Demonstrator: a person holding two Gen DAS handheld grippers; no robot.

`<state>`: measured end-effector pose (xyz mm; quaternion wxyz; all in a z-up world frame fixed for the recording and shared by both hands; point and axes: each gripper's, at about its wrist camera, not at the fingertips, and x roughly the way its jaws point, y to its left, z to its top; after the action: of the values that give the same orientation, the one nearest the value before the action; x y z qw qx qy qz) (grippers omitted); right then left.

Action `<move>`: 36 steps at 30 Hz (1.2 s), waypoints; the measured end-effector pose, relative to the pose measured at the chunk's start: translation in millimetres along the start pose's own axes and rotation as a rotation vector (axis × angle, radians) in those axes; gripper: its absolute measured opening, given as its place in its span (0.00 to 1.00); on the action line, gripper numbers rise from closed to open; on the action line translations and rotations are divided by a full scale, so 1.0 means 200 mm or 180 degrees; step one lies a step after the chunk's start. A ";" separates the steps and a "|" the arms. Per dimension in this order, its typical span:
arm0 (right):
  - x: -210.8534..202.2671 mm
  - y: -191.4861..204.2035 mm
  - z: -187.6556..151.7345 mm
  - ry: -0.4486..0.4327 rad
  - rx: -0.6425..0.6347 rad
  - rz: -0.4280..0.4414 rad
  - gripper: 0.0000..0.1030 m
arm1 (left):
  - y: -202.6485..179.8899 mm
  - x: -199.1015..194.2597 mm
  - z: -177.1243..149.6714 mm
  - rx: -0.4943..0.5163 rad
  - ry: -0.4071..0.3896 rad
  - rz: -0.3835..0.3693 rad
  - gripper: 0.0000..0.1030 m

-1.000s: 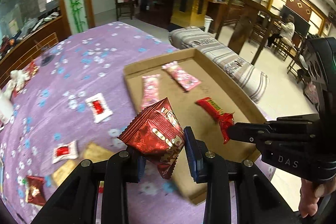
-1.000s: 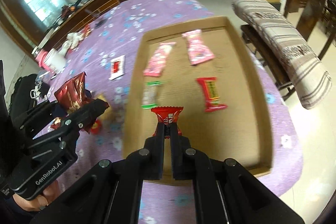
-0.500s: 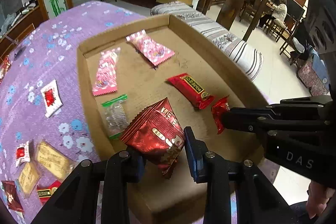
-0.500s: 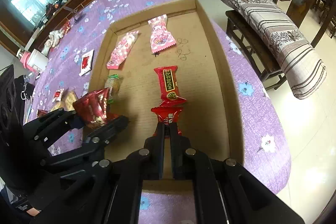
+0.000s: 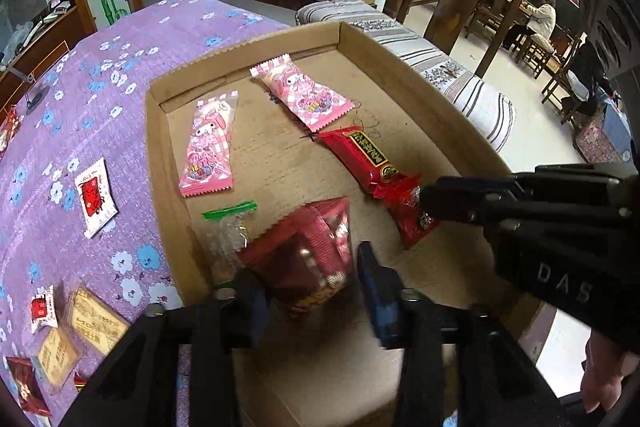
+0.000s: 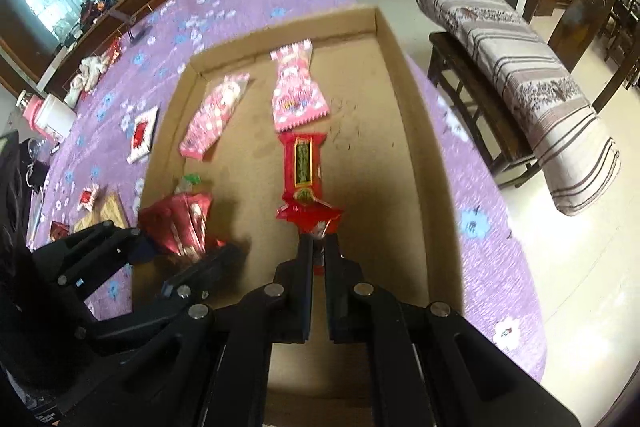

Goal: Organize snacks
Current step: 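Release the candies into the tray with both grippers, then move both grippers back to the snack pile and grasp another dark red candy with the left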

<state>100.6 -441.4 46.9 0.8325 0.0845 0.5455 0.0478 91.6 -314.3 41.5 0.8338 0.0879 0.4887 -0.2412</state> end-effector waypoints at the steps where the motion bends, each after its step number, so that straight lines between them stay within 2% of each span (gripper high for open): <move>1: -0.02 0.00 0.00 -0.0025 0.0007 -0.0011 0.06 | 0.00 -0.01 0.00 0.0005 -0.0028 0.0006 0.53; 7: -0.11 0.01 0.00 -0.0141 0.0121 0.0003 0.07 | 0.04 -0.11 0.01 -0.0023 -0.0139 0.0008 0.53; 12: -0.17 0.10 -0.02 -0.0201 0.0087 0.0083 0.10 | 0.11 -0.22 -0.02 -0.0114 -0.0233 0.0032 0.53; 20: -0.16 0.33 -0.05 -0.0150 -0.0097 0.0230 0.12 | 0.30 -0.39 -0.13 -0.0314 -0.0339 0.0168 0.53; 24: -0.15 0.48 -0.06 -0.0114 -0.0228 0.0315 0.21 | 0.45 -0.47 -0.22 -0.0486 -0.0371 0.0279 0.53; 27: -0.15 0.60 -0.08 -0.0097 -0.0356 0.0369 0.22 | 0.56 -0.53 -0.29 -0.0628 -0.0394 0.0364 0.53; 31: -0.14 0.74 -0.10 -0.0057 -0.0513 0.0438 0.23 | 0.74 -0.63 -0.42 -0.0792 -0.0410 0.0591 0.54; 34: -0.13 0.81 -0.12 -0.0008 -0.0590 0.0475 0.27 | 0.91 -0.68 -0.53 -0.0921 -0.0390 0.0855 0.64; 36: -0.12 0.85 -0.14 0.0032 -0.0632 0.0489 0.27 | 1.03 -0.70 -0.62 -0.1028 -0.0349 0.1067 0.64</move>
<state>67.0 -277.2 90.2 0.8279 0.0429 0.5341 0.1656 40.4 -43.3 80.6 0.8907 0.0200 0.4535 -0.0225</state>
